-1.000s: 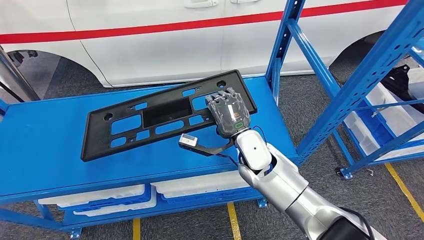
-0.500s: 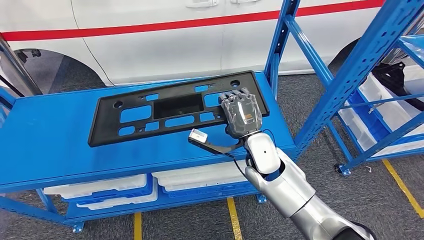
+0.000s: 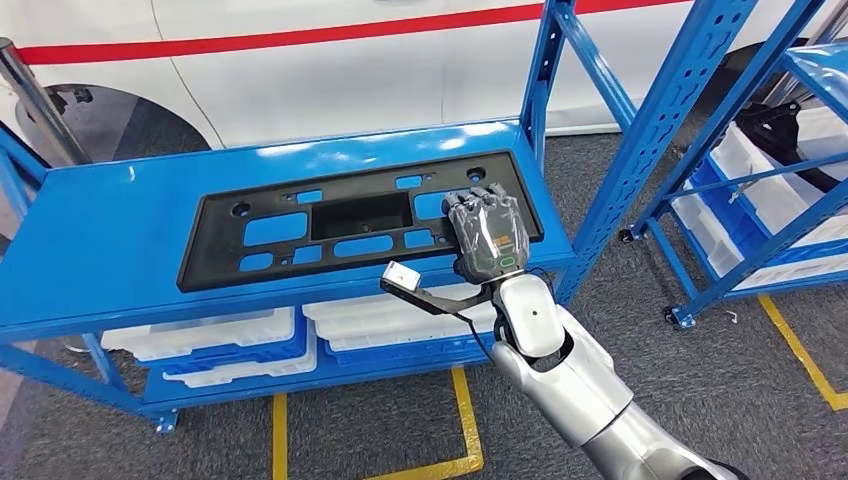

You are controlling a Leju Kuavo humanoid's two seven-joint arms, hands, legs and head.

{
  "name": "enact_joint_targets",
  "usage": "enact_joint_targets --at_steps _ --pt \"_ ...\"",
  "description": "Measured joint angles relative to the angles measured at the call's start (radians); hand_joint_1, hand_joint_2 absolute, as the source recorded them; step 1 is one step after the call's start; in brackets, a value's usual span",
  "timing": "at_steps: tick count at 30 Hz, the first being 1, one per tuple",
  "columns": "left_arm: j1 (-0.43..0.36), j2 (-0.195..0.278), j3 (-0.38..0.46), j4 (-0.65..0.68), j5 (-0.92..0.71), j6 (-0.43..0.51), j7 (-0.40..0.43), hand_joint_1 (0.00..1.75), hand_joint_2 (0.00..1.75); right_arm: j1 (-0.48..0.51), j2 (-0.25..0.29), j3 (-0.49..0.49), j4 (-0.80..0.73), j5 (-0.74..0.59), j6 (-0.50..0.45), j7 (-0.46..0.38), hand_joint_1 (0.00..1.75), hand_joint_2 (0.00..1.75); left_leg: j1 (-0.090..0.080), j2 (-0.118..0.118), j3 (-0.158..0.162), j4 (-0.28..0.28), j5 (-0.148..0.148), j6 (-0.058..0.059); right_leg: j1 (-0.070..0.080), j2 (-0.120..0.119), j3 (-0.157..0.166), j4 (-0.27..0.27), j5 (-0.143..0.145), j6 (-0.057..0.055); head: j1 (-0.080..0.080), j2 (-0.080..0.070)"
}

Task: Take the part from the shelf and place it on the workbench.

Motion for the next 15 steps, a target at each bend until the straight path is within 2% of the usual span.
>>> enact_joint_targets --at_steps 2,3,4,6,7,8,9,10,11,12,13,14,15 --pt "-0.002 -0.003 -0.001 0.000 0.000 0.000 0.001 0.00 1.75 0.001 0.000 -0.001 -0.004 -0.002 0.000 0.000 1.61 1.75 0.002 0.003 -0.009 -0.015 0.022 0.008 -0.002 0.000 -0.004 -0.004 0.004 0.012 0.000 0.000" --pt "-0.003 -0.004 -0.001 0.000 0.000 0.000 0.001 0.00 1.75 0.002 0.000 -0.001 -0.005 -0.006 0.002 -0.001 1.61 1.75 0.005 0.006 -0.015 -0.022 0.036 0.014 -0.002 0.001 -0.010 0.008 -0.017 0.018 0.001 0.000" --pt "-0.004 -0.006 -0.002 0.000 -0.001 0.000 0.002 0.00 1.75 0.003 0.000 -0.002 -0.006 -0.016 0.005 -0.003 1.61 1.75 0.008 0.009 -0.024 -0.028 0.051 0.019 -0.003 0.002 -0.021 0.038 -0.058 0.023 0.001 0.000" --pt "-0.004 -0.006 -0.002 0.000 -0.002 0.001 0.004 0.00 1.75 0.007 0.000 -0.004 -0.007 -0.059 0.021 -0.012 1.61 1.75 0.009 0.012 -0.053 -0.026 0.075 0.026 -0.007 0.003 -0.048 0.152 -0.160 0.032 0.001 0.000" --pt "-0.003 -0.006 -0.002 0.000 -0.002 0.001 0.005 0.00 1.75 0.012 0.000 -0.005 -0.009 -0.092 0.032 -0.020 1.61 1.75 0.009 0.013 -0.069 -0.023 0.086 0.025 -0.010 0.003 -0.059 0.215 -0.189 0.037 0.001 0.000" --pt "-0.003 -0.007 -0.002 0.000 -0.002 0.002 0.006 0.00 1.75 0.019 0.000 -0.006 -0.011 -0.129 0.043 -0.029 1.61 1.75 0.009 0.013 -0.087 -0.018 0.096 0.023 -0.013 0.003 -0.060 0.259 -0.194 0.041 0.001 0.000" --pt "-0.003 -0.008 -0.002 0.000 -0.002 0.002 0.007 0.00 1.75 0.025 0.000 -0.006 -0.016 -0.166 0.054 -0.038 1.61 1.75 0.010 0.013 -0.104 -0.011 0.104 0.021 -0.016 0.002 -0.048 0.275 -0.176 0.044 0.001 0.000" --pt "-0.003 -0.009 -0.002 0.000 -0.002 0.002 0.008 0.00 1.75 0.032 0.001 -0.006 -0.022 -0.201 0.064 -0.046 1.61 1.75 0.012 0.013 -0.122 -0.003 0.112 0.017 -0.019 0.002 -0.020 0.258 -0.148 0.048 0.001 0.000" --pt "-0.003 -0.011 -0.002 0.000 -0.002 0.002 0.009 0.00 1.75 0.037 0.004 -0.006 -0.030 -0.232 0.071 -0.054 1.61 1.75 0.014 0.013 -0.140 0.008 0.118 0.012 -0.023 0.002 0.025 0.208 -0.127 0.050 0.001 0.000" --pt "-0.003 -0.012 -0.002 0.000 -0.002 0.002 0.010 0.00 1.75 0.041 0.007 -0.006 -0.039 -0.257 0.077 -0.061 1.61 1.75 0.014 0.012 -0.156 0.019 0.123 0.007 -0.023 0.003 0.075 0.140 -0.125 0.051 0.001 0.000" --pt "-0.002 -0.013 -0.002 0.000 -0.002 0.002 0.010 0.00 1.75 0.045 0.010 -0.006 -0.049 -0.278 0.080 -0.066 1.61 1.75 0.014 0.012 -0.168 0.027 0.129 0.000 -0.022 0.004 0.115 0.080 -0.134 0.048 0.000 0.000" --pt "-0.002 -0.013 -0.002 0.000 -0.002 0.002 0.011 0.00 1.75 0.050 0.012 -0.006 -0.058 -0.292 0.080 -0.070 1.61 1.75 0.013 0.012 -0.176 0.033 0.136 -0.006 -0.020 0.006 0.141 0.036 -0.148 0.042 0.000 0.000" --pt "-0.001 -0.013 -0.002 0.000 -0.002 0.002 0.011 0.00 1.75 0.054 0.014 -0.006 -0.066 -0.301 0.080 -0.073 1.61 1.75 0.013 0.011 -0.180 0.033 0.144 -0.013 -0.015 0.007 0.148 0.016 -0.156 0.034 0.000 0.000"
